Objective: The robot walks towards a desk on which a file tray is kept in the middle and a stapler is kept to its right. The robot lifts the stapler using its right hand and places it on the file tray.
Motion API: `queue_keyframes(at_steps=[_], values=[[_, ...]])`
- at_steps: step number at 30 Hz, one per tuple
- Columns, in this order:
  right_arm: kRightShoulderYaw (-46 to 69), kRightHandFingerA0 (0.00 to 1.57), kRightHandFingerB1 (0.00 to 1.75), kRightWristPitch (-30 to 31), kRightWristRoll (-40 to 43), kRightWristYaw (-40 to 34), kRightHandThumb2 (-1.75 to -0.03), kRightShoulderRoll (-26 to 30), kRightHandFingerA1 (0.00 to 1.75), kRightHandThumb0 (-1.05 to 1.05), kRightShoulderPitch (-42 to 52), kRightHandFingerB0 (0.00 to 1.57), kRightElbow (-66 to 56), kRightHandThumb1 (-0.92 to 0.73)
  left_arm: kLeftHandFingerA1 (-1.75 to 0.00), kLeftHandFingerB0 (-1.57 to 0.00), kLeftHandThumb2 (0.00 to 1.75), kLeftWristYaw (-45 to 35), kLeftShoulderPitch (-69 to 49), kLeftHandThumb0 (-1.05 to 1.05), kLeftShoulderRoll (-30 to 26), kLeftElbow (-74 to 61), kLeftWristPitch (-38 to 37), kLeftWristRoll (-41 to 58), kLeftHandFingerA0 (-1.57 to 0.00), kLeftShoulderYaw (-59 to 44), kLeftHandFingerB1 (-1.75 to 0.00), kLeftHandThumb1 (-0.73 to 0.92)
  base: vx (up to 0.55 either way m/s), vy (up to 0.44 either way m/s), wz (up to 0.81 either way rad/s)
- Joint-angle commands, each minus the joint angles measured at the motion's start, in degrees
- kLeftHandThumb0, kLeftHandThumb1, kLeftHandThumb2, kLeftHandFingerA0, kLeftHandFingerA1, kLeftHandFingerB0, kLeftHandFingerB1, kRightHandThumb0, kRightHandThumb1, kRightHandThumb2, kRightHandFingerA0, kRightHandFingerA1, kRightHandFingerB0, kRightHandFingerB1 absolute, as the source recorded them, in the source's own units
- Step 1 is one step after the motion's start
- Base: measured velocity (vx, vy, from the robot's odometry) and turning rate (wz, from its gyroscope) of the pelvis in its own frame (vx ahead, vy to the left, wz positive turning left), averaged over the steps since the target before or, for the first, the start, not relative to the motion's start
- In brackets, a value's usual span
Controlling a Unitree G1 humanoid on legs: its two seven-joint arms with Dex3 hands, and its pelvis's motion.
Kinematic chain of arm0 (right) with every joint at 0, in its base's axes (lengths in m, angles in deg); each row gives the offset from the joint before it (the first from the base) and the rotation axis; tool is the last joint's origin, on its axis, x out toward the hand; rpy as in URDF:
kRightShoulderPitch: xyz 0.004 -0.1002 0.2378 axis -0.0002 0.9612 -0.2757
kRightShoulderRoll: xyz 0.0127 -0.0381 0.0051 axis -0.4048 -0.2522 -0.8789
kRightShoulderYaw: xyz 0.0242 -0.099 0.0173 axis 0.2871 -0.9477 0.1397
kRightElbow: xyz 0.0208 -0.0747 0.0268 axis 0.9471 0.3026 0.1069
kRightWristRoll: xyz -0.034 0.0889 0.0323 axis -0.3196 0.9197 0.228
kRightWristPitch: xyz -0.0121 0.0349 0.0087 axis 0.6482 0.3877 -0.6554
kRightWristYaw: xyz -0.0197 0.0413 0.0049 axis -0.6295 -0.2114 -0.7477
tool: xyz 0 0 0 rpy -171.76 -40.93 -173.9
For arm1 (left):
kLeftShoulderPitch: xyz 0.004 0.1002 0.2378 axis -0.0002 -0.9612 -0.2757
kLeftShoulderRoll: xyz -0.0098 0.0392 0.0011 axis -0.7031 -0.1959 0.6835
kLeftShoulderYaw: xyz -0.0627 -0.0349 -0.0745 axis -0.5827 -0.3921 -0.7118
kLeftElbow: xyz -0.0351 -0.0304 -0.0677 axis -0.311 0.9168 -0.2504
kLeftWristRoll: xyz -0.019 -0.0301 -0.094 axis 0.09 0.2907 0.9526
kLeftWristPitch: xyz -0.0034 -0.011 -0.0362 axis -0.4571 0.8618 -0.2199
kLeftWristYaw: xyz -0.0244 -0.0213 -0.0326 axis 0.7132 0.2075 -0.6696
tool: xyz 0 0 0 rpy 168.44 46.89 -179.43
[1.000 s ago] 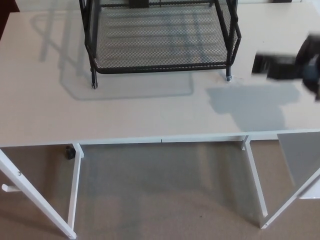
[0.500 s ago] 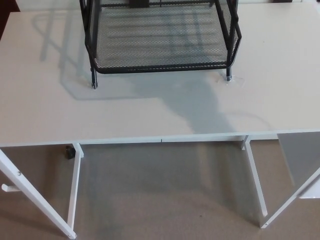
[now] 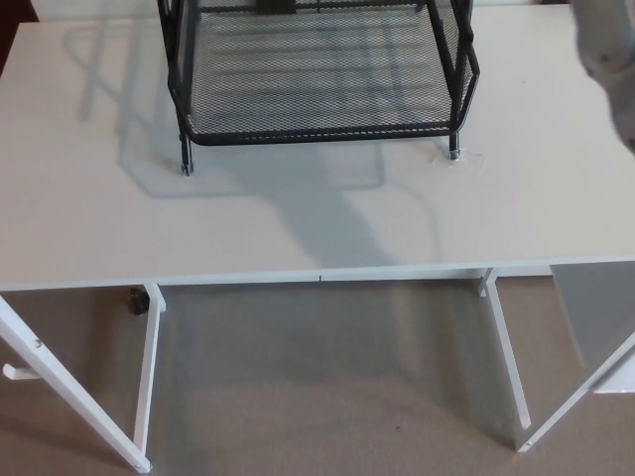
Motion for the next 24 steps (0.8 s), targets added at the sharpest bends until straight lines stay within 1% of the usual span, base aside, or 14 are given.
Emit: queue_keyframes(at_steps=[1, 2, 3, 4, 10, 11, 13, 14, 16, 17, 18, 21, 22, 24], values=[[-3.94, 0.80, 1.18, 11.76, -2.84, 10.22, -0.60, -5.16, 1.70, -0.38, -10.09, 0.74, 11.90, -0.64, -1.09, -0.37, 1.34, -0.15, -0.14, -1.05, 0.47, -0.22, -1.45, 0.18, -0.70, -0.38, -0.97, 0.53, 0.00, 0.000, 0.00], [-4.16, 0.78, 1.07, 11.77, -2.12, 11.47, -0.61, -5.97, 1.69, -0.37, -11.09, 0.76, 13.89, -0.66, -1.18, -0.02, 1.36, -0.09, -0.13, -1.05, 0.43, -0.12, -1.60, 0.13, -0.85, -0.39, -0.79, 0.34, 0.00, 0.000, 0.00], [-4.35, 0.83, 0.91, 11.74, -1.47, 12.17, -0.59, -6.83, 1.65, -0.36, -11.98, 0.80, 15.80, -0.65, -1.19, 0.00, 1.37, 0.01, -0.16, -1.05, 0.37, -0.25, -1.84, -0.18, -0.86, -0.12, -0.79, 0.35, 0.00, 0.000, 0.00], [-4.50, 0.83, 1.46, 10.97, -0.99, 11.54, -0.61, -7.76, 1.72, -0.32, -12.00, 0.72, 16.79, -0.65, -1.20, -0.01, 1.38, 0.25, -0.03, -1.05, 0.38, -0.33, -1.95, -0.43, -0.88, 0.09, -0.80, 0.37, 0.00, 0.000, 0.00], [-7.12, 0.81, 0.87, 10.40, -0.82, 11.92, -0.61, -10.97, 1.60, -0.34, -12.27, 0.79, 21.53, -0.67, -1.10, -0.43, 1.34, -0.70, 0.13, -1.05, 0.65, -1.15, -1.55, -0.31, -0.69, 0.24, -1.01, 0.53, 0.00, 0.000, 0.00], [-7.58, 0.77, 0.82, 10.84, -0.77, 12.60, -0.65, -11.53, 1.59, -0.36, -12.25, 0.75, 22.16, -0.68, -1.10, 0.00, 1.43, -0.55, 0.12, -1.03, 0.72, -1.21, -1.28, -0.26, -0.70, 0.20, -0.77, 0.46, 0.00, 0.000, 0.00], [-8.40, 0.84, 0.80, 12.47, -0.87, 12.62, -0.60, -13.40, 1.59, -0.38, -11.74, 0.79, 23.31, -0.68, -1.13, 0.00, 1.41, -0.47, 0.14, -1.03, 0.87, -1.24, -0.89, -0.22, -0.73, 0.18, -0.78, 0.41, 0.00, 0.000, 0.00], [-9.50, 1.16, 1.14, 13.23, -1.38, 12.12, -0.91, -15.19, 1.35, -0.42, -10.77, 0.84, 23.62, -0.47, -1.12, 0.00, 1.44, -0.66, -0.07, -1.02, 0.85, -1.56, -1.57, -0.70, -0.73, 0.69, -0.78, 0.46, 0.00, 0.000, 0.00], [-10.76, 1.14, 1.14, 14.01, -1.59, 13.78, -0.91, -16.07, 1.34, -0.39, -10.52, 0.85, 24.23, -0.47, -1.10, 0.00, 1.42, -0.35, -0.04, -0.99, 0.96, -1.71, -1.52, -1.10, -0.74, 1.23, -0.77, 0.47, 0.00, 0.000, 0.00], [-10.99, 1.12, 1.08, 13.95, -1.34, 14.06, -0.90, -16.31, 1.31, -0.35, -10.26, 0.83, 24.40, -0.46, -1.14, -0.37, 1.19, -0.09, -0.03, -1.05, 1.03, -1.59, -1.92, -1.20, -0.69, 1.39, -1.09, 0.60, 0.00, 0.000, 0.00], [-11.21, 0.80, 1.13, 14.02, -1.14, 14.57, -0.60, -16.57, 1.66, -0.30, -10.07, 0.75, 24.59, -0.63, -1.07, -0.41, 1.28, 0.13, 0.05, -1.05, 1.05, -1.52, -1.93, -1.44, -0.72, 1.71, -0.98, 0.53, 0.00, 0.000, 0.00], [-11.87, 0.81, 0.98, 13.55, -1.01, 14.74, -0.59, -16.58, 1.67, -0.35, -8.63, 0.75, 24.14, -0.58, -1.18, -0.01, 1.39, -0.11, 0.25, -1.05, 1.08, -1.46, -1.53, -1.09, -0.88, 1.80, -0.80, 0.38, 0.00, 0.000, 0.00], [-11.81, 0.80, 1.11, 13.63, -1.02, 13.14, -0.58, -16.65, 1.71, -0.35, -7.66, 0.72, 23.82, -0.58, -1.08, -0.39, 1.32, -0.21, 0.42, -1.05, 1.30, -1.10, -1.34, -0.60, -0.71, 1.30, -0.97, 0.54, 0.00, 0.000, 0.00], [-11.09, 0.81, 0.86, 14.04, -0.42, 11.08, -0.58, -16.99, 1.66, -0.35, -6.18, 0.75, 23.82, -0.62, -1.13, -0.38, 1.35, -0.65, -0.12, -1.05, 0.92, -1.21, -2.20, -0.84, -0.78, 1.43, -1.01, 0.51, 0.00, 0.000, 0.00]])
